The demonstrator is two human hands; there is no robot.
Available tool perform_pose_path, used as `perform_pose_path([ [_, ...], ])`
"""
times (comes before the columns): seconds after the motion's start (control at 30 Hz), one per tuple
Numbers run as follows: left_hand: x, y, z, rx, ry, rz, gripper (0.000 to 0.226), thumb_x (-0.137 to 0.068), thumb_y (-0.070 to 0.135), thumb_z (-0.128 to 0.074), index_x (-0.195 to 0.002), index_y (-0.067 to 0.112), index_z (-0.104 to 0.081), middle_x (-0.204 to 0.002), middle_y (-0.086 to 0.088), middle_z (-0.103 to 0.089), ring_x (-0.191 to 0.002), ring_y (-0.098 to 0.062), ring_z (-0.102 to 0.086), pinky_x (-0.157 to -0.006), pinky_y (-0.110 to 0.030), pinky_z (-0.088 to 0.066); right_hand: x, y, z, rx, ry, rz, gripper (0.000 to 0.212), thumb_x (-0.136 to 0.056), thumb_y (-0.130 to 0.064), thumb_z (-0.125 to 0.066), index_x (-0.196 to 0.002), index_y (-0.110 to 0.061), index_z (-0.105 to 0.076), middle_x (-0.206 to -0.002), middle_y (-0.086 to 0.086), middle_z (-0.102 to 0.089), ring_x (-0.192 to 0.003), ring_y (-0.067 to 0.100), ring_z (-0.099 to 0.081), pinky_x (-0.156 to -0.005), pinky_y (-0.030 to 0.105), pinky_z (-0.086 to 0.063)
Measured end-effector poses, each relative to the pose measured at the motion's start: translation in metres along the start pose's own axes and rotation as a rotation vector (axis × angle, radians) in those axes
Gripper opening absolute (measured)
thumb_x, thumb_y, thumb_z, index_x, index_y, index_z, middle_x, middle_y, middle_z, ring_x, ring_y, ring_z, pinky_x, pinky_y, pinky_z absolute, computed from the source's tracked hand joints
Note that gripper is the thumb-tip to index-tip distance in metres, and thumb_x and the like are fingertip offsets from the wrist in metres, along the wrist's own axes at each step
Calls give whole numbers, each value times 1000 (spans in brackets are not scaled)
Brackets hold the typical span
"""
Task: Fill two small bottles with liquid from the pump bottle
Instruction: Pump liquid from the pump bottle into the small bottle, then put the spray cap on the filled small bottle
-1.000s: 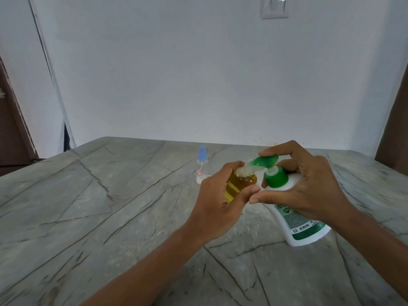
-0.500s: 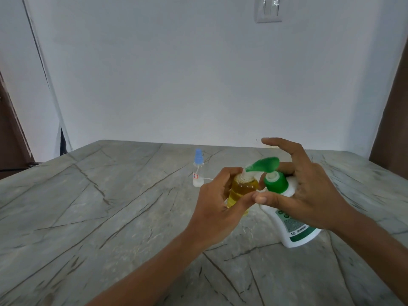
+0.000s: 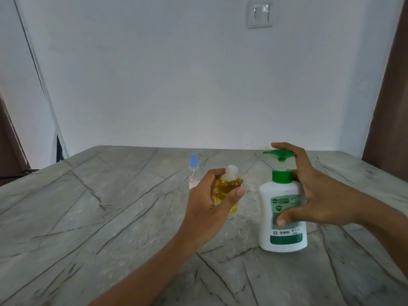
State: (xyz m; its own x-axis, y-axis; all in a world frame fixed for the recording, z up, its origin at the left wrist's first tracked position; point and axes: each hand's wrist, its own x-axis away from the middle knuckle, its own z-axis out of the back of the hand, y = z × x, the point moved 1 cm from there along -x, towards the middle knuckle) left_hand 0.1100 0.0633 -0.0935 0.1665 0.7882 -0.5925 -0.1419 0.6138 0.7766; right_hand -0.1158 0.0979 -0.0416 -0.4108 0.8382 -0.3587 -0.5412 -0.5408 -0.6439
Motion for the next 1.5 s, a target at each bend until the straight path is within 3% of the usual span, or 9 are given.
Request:
perform_pose_path([
  [0.3, -7, -6, 11, 23, 115, 60, 50, -75, 61, -67, -114, 32, -58, -104, 10, -68, -98, -9, -65, -82, -36, -59, -16, 20, 20, -83, 335, -32, 118, -49, -27, -87, -137, -48, -12, -103, 7, -62, -83, 27, -71, -76, 45, -60],
  [0.47, -10, -14, 15, 42, 151, 126, 49, -75, 58, -70, -115, 33, -59, -107, 11, -67, -101, -8, -64, -87, -39, -56, -42, 39, 29, 72, 369, -64, 116, -62, -16, -87, -142, -35, -6, -101, -1, -61, -79, 21, -70, -77, 35, -59],
  [0.6, -11, -18, 15, 57, 155, 146, 43, -79, 50, -70, -116, 32, -58, -109, 10, -67, -103, -8, -63, -88, -38, -56, -61, 57, 29, 207, 315, -144, 116, -66, -9, -87, -144, -32, -4, -98, -1, -63, -73, 13, -69, -64, 18, -54],
  [0.7, -11, -21, 15, 66, 145, 163, 43, -79, 50, -70, -116, 33, -57, -109, 11, -67, -104, -8, -63, -86, -34, -57, -67, 69, 31, 241, 298, -200, 116, -67, -8, -87, -145, -33, -4, -96, 3, -63, -72, 16, -69, -66, 21, -53],
  [0.8, -12, -23, 15, 78, 136, 171, 40, -80, 47, -70, -115, 32, -57, -108, 12, -67, -102, -6, -63, -83, -28, -56, -70, 77, 36, 230, 287, -234, 117, -68, -9, -86, -145, -33, -3, -99, 6, -63, -74, 19, -68, -76, 31, -54],
  [1.13, -13, -30, 19, 70, 140, 182, 43, -79, 49, -71, -116, 34, -56, -111, 11, -66, -103, -6, -63, -80, -31, -58, -66, 87, 40, 199, 266, -252, 124, -62, -12, -90, -144, -39, 0, -116, 10, -57, -83, 20, -69, -80, 30, -52],
  [1.27, -13, -31, 22, 85, 152, 193, 48, -79, 47, -73, -120, 30, -54, -114, 10, -66, -105, -7, -63, -79, -29, -58, -52, 79, 40, 226, 464, -176, 129, -47, -36, -94, -144, -36, -8, -126, 4, -47, -106, 22, -54, -89, 36, -47],
  [1.4, -12, -30, 23, 63, 176, 212, 48, -80, 46, -72, -121, 31, -52, -114, 12, -64, -104, -5, -62, -76, -22, -56, -30, 47, 21, 418, 724, 38, 74, -71, -38, -82, -129, -24, -39, -114, -10, -50, -97, 16, -52, -81, 30, -48],
  [1.5, -11, -31, 23, 38, 187, 231, 49, -80, 46, -72, -122, 30, -52, -115, 13, -62, -104, -5, -61, -78, -22, -55, -27, 15, -5, 464, 604, 113, 35, -83, -32, -72, -112, -21, -55, -94, -5, -60, -79, 12, -58, -70, 24, -51],
])
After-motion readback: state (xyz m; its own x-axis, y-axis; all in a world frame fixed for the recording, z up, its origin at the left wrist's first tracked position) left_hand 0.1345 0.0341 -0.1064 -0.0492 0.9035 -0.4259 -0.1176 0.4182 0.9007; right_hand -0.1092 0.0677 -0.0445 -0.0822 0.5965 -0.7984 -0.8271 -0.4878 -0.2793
